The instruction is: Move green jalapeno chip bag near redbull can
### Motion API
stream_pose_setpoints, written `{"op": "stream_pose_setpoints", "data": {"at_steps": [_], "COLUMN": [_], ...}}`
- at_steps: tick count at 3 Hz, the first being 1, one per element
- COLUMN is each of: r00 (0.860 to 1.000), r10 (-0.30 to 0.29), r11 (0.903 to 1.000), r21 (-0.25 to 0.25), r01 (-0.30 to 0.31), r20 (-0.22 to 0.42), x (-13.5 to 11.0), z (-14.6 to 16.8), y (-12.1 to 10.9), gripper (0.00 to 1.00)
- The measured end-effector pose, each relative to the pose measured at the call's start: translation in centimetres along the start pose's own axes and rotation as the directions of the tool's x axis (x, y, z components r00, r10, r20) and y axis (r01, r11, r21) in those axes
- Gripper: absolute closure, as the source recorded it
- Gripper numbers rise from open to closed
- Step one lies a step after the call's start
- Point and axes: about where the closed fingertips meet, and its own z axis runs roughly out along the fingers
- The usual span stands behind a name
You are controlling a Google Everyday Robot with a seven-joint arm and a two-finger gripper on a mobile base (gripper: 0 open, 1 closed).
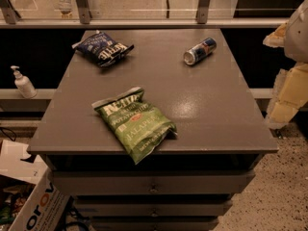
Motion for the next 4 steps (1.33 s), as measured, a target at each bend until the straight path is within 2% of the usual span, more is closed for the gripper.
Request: {"op": "stream_pose_setpoints", "data": {"at_steps": [1, 2, 3, 4], "r00": [1.000, 0.996, 0.971, 0.928], "r10": [0.001, 0.028, 0.061, 0.062], "r11": [1.0000, 0.9996, 0.9981, 0.9979], "r21": [0.007, 0.000, -0.019, -0.041], "r01": [-0.001, -0.028, -0.058, -0.051], "r20": [0.006, 0.083, 0.232, 0.368], "x": [0.0, 0.2, -0.5, -3.0], "z": [-0.1, 0.5, 2.4, 5.0], "y": [0.0, 0.7, 2.2, 3.5], "gripper": [0.00, 0.00, 0.00, 0.00]}}
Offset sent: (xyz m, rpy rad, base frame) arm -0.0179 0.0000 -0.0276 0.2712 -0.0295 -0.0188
